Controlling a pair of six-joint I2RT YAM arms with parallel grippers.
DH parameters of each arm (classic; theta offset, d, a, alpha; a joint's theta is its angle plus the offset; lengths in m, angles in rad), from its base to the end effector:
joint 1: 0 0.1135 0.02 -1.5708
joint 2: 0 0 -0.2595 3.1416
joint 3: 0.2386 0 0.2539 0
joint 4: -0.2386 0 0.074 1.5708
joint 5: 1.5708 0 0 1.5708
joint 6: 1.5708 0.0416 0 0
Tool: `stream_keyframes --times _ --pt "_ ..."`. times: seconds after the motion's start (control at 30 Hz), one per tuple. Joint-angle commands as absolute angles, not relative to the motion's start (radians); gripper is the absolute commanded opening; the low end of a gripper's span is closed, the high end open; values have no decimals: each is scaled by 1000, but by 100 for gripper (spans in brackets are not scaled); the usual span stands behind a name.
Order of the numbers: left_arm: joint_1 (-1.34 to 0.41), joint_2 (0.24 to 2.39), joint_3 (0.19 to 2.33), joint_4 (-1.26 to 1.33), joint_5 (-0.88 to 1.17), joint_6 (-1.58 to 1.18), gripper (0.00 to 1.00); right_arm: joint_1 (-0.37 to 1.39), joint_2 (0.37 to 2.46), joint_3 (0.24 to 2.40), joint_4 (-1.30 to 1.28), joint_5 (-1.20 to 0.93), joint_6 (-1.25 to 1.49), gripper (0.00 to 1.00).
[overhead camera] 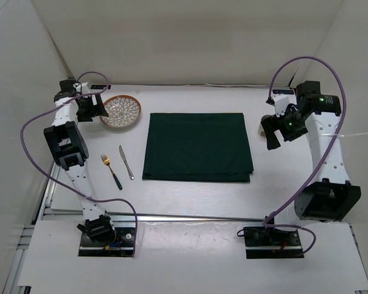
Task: Set the dinner table for one person
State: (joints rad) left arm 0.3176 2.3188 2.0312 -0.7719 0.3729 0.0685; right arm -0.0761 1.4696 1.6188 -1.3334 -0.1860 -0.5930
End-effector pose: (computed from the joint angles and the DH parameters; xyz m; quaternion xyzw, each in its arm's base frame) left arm 0.4847 0.1434 0.1930 -0.0716 0.9492 -0.1283 0.2783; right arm 0.2719 -0.0130 0.3613 -0.2670 0.9401 0.0233 0.2106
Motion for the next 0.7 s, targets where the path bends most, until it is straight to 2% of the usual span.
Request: stream_keyframes --times 0.0,0.2,0.3,0.33,0.37,0.43,0.47,0.67 --pt "310 2353 2100 -749 401 14 98 -75 1474 1687 -1434 -175 -557 100" --pt "299 2430 2145 -749 377 -15 94 -55 1483 1746 -1454 -175 -514 100" --pt "290 2457 2168 -739 377 -26 80 -55 1483 1730 -1445 -140 -514 98" --pt "279 2467 2180 -739 377 -26 66 -55 1483 1717 -1445 -126 -514 98" --pt "279 2479 2180 -739 377 -50 41 -55 1483 1717 -1436 -126 -514 98" --pt "269 2491 2191 -739 368 -63 13 -55 1483 1726 -1436 -126 -514 98" --pt "268 2491 2180 -730 354 -77 10 -55 1483 1726 -1436 -126 -514 98" --pt "301 2401 2117 -704 428 -162 10 -55 1483 1746 -1425 -106 -514 97"
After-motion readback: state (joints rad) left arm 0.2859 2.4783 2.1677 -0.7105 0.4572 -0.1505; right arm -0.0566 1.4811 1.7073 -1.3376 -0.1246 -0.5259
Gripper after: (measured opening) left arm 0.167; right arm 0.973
